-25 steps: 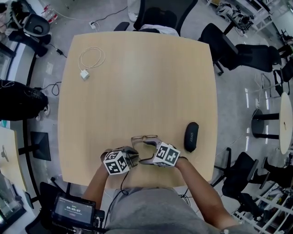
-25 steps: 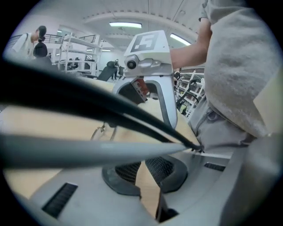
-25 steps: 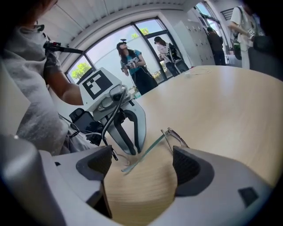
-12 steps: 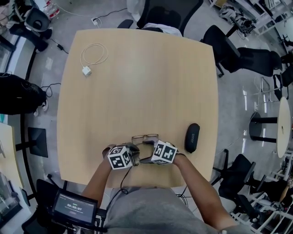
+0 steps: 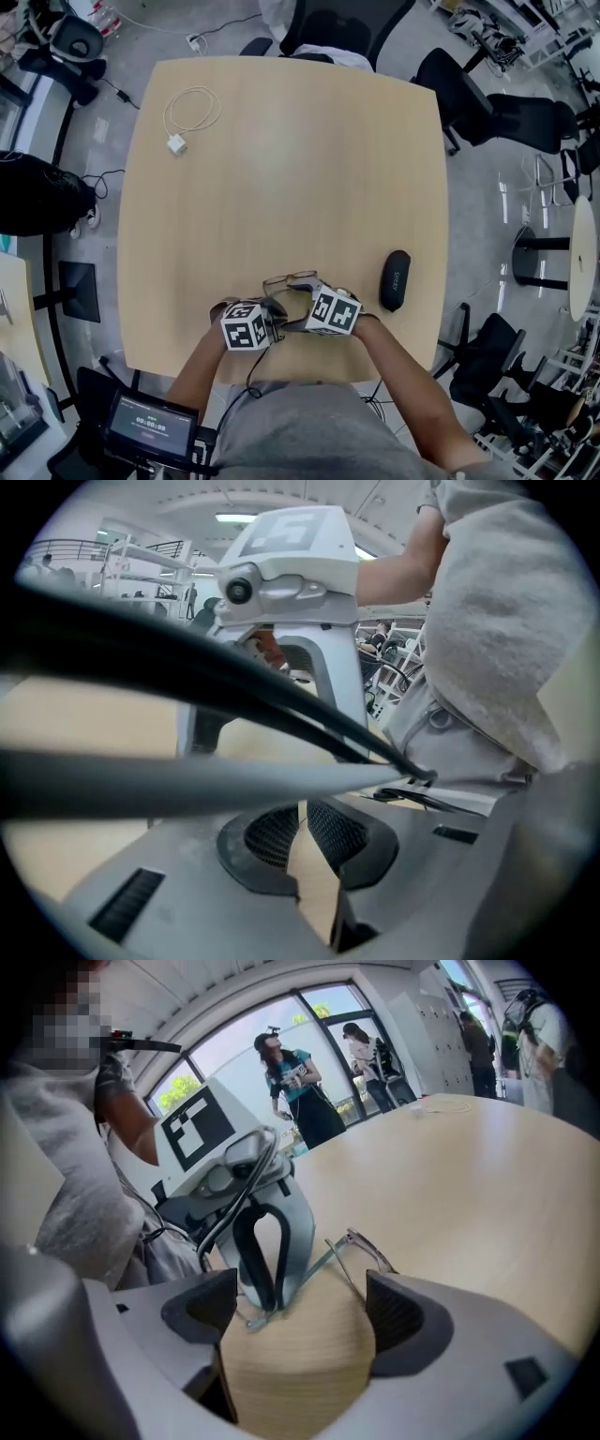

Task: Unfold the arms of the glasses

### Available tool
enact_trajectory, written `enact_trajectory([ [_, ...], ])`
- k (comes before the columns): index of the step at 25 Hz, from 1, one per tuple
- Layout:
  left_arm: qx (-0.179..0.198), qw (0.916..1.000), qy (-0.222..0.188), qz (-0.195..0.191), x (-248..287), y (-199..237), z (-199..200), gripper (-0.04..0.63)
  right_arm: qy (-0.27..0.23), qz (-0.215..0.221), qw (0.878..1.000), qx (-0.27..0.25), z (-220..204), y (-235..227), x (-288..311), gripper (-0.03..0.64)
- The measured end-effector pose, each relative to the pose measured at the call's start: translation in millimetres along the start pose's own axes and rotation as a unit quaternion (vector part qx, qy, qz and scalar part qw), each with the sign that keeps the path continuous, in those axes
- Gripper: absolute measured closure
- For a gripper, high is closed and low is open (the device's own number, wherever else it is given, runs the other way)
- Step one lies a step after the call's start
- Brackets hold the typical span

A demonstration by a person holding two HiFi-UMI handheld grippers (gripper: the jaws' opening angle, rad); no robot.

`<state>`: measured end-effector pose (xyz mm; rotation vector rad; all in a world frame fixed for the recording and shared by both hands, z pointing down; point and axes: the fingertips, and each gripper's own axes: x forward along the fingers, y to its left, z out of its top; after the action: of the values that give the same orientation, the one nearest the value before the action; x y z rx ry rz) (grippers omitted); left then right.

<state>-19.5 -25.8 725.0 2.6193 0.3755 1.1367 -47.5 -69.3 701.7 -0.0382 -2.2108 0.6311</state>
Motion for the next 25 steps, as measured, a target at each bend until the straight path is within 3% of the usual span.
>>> enact_trajectory([
  [4, 0.006, 0.9997, 0.022, -0.009, 10.5, -6.3, -9.6, 0.586, 0.015, 0.025, 1.0, 0.002, 1.9, -1.9, 16.2, 0.205],
  [12, -0.017, 0.9994, 0.022, -0.02, 2.4, -5.1, -21.1, 0.586, 0.074, 0.068, 0.995, -0.017, -20.5, 11.7, 19.2, 0.206],
  [20, -0.035, 0.9982, 0.035, -0.033, -11.3, -5.4, -35.6, 0.586, 0.119, 0.086, 0.989, -0.026, -48.0, 24.2, 5.6, 0.206],
  [25, -0.021, 0.9988, 0.038, -0.023, -17.4, -1.0, -31.3, 0.586, 0.13, 0.089, 0.987, -0.033, -58.7, 31.1, -0.1, 0.206],
])
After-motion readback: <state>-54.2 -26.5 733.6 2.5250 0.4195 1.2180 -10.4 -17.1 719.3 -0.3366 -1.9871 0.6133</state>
